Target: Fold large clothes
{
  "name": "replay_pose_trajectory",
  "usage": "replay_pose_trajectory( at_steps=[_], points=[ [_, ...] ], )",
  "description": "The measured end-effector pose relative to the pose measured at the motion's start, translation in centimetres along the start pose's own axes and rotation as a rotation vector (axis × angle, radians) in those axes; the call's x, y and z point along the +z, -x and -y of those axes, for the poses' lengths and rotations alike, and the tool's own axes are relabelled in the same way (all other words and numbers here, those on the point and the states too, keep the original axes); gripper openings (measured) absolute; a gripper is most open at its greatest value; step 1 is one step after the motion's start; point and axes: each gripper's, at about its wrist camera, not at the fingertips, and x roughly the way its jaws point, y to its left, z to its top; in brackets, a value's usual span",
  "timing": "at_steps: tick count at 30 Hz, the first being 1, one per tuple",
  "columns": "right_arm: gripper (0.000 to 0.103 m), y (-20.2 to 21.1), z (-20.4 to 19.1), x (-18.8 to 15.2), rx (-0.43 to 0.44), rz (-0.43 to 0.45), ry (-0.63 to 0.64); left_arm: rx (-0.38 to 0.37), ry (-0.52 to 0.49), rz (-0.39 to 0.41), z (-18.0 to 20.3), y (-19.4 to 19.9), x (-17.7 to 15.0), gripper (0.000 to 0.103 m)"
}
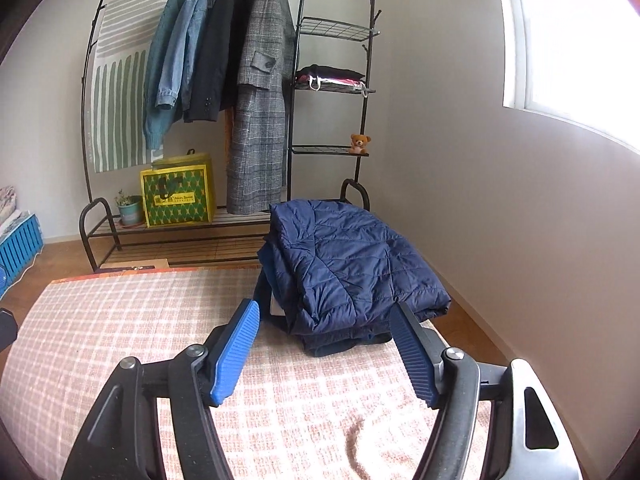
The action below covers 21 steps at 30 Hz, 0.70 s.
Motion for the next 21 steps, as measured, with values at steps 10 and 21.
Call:
replay_pose_trajectory(
  at_steps=[10, 21],
  points=[
    [0.102, -0.5, 0.4, -0.9, -0.037, 0.023, -0.022, -0.008, -0.028, 0.009, 1.0, 0.7, -0.5, 0.103],
    [0.103, -1.9, -0.3, -1.8, -0.040, -0.004, -0.018, 0.030, -0.052, -0.019, 1.1, 0.2, -1.5, 0.103]
  ],
)
